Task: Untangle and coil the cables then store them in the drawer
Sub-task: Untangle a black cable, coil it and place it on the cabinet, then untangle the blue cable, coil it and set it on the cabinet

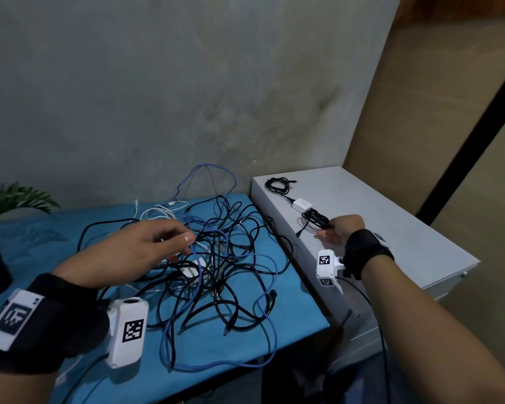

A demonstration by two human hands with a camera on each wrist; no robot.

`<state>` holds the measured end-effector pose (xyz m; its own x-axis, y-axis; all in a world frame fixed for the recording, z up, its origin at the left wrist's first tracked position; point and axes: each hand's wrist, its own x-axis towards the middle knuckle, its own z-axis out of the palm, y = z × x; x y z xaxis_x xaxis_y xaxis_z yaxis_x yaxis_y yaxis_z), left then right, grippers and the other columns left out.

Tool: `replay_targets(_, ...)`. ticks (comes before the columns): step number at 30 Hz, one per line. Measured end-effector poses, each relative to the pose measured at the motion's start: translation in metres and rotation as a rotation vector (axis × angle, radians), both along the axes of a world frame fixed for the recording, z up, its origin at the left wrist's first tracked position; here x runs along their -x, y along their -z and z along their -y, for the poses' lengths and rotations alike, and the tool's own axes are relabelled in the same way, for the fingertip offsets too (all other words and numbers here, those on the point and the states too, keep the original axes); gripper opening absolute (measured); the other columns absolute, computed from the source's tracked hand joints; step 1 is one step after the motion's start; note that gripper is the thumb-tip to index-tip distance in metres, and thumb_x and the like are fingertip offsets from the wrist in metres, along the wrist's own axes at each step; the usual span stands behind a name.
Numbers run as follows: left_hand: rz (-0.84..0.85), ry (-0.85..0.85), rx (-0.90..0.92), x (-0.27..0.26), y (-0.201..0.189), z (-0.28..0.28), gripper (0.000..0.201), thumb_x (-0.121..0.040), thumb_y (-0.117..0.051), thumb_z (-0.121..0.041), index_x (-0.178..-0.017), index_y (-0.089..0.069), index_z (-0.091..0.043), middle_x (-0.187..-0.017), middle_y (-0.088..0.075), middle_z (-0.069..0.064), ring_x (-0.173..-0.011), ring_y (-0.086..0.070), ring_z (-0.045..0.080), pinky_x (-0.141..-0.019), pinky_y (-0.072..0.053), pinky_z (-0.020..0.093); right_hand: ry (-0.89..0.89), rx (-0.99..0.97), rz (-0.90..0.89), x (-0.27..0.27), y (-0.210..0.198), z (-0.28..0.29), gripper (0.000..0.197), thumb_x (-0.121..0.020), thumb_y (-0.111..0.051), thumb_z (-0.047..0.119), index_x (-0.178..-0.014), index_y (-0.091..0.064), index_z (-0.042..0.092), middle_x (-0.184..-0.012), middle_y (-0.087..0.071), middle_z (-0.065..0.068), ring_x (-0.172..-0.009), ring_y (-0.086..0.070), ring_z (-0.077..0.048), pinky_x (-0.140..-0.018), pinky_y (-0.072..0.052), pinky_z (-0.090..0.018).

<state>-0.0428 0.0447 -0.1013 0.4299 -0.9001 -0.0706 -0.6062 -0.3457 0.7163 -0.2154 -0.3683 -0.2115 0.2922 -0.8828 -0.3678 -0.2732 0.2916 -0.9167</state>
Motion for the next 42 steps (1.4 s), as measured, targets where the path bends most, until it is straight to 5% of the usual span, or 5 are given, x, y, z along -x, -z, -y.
replay_targets(14,0.012,-0.003,0.001,-0.005,0.006,0.003,0.061,-0.067,-0.043,-0.091,-0.105,-0.066,-0.049,-0.101,-0.074,-0.017,-0.09,-0.071,0.001,-0.09,-0.056,0.042,-0.115,0.393,-0.539,-0.028,0.003,0.028,0.052,-0.101,-0.041,0.062,-0.106,-0.06,0.014,-0.097,-0.062,-0.005,-0.114,-0.066,-0.025,-0.092,-0.046,-0.024)
replay_targets(21,0.004,-0.009,0.003,-0.004,0.005,0.003,0.055,-0.072,-0.044,-0.088,-0.103,-0.066,-0.049,-0.101,-0.074,-0.017,-0.09,-0.071,0.001,-0.09,-0.056,0.042,0.04,0.15,-0.147,-0.04,0.006,0.046,0.028,-0.093,-0.067,0.019,-0.098,-0.063,-0.008,-0.078,-0.065,-0.021,-0.064,-0.064,-0.034,-0.069,-0.056,-0.045)
replay_targets(29,-0.006,-0.003,0.036,-0.004,0.002,-0.003,0.076,-0.056,-0.04,-0.102,-0.102,-0.066,-0.048,-0.101,-0.073,-0.017,-0.088,-0.07,0.003,-0.091,-0.056,0.041,-0.162,0.506,-0.662,-0.037,-0.031,-0.004,0.059,-0.09,-0.057,0.043,-0.137,-0.052,0.007,-0.144,-0.045,-0.024,-0.131,-0.044,-0.044,-0.107,-0.037,-0.043)
replay_targets(35,0.037,-0.034,0.019,0.001,0.002,-0.001,0.042,-0.088,-0.051,-0.069,-0.097,-0.069,-0.032,-0.095,-0.074,-0.015,-0.085,-0.071,0.006,-0.09,-0.056,0.04,-0.526,0.434,-0.063,-0.045,-0.067,-0.127,0.026,-0.1,-0.059,0.03,-0.107,-0.069,0.007,-0.088,-0.069,-0.007,-0.076,-0.062,-0.02,-0.071,-0.051,-0.026)
replay_targets(42,0.184,-0.068,-0.111,-0.007,0.015,-0.003,0.032,-0.095,-0.061,-0.051,-0.082,-0.065,-0.023,-0.072,-0.074,-0.011,-0.063,-0.064,0.011,-0.073,-0.054,0.038,-1.308,0.487,-0.242,-0.052,-0.081,-0.245,0.026,-0.102,-0.057,0.031,-0.102,-0.066,0.007,-0.063,-0.068,-0.005,-0.05,-0.058,-0.019,-0.054,-0.046,-0.026)
